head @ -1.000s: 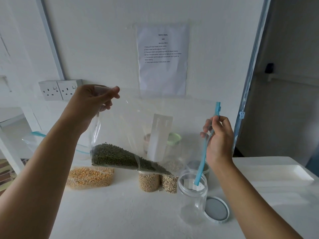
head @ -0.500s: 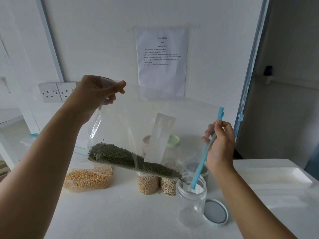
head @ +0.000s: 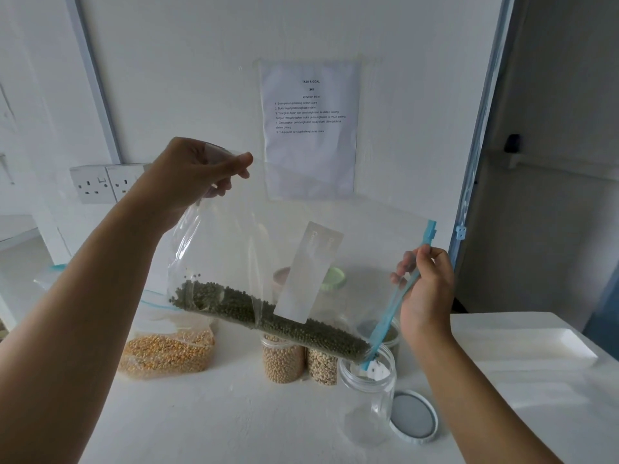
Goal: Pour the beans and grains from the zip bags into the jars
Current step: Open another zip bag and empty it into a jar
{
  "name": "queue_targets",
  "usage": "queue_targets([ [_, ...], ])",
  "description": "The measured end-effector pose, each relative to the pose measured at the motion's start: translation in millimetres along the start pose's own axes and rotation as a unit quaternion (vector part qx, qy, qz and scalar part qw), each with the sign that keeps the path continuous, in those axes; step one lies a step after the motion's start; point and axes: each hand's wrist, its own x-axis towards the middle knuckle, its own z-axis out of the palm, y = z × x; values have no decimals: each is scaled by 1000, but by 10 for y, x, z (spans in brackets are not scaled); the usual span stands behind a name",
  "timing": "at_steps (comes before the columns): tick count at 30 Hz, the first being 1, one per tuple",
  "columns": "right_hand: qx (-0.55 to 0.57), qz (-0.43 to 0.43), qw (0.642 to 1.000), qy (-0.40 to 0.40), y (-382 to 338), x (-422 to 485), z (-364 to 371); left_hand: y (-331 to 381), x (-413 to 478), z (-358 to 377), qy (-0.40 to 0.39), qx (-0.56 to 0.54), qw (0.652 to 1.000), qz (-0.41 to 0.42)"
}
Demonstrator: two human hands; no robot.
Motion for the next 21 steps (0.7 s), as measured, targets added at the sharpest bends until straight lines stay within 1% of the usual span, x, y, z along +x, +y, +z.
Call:
queue_targets([
  [9, -3, 10, 1000, -4, -10, 6, -54, 7, 14, 31, -1, -7, 1000, 12],
  [21, -1, -2, 1000, -16, -43, -7, 3, -21, -1, -38, 1, -18, 1000, 9],
])
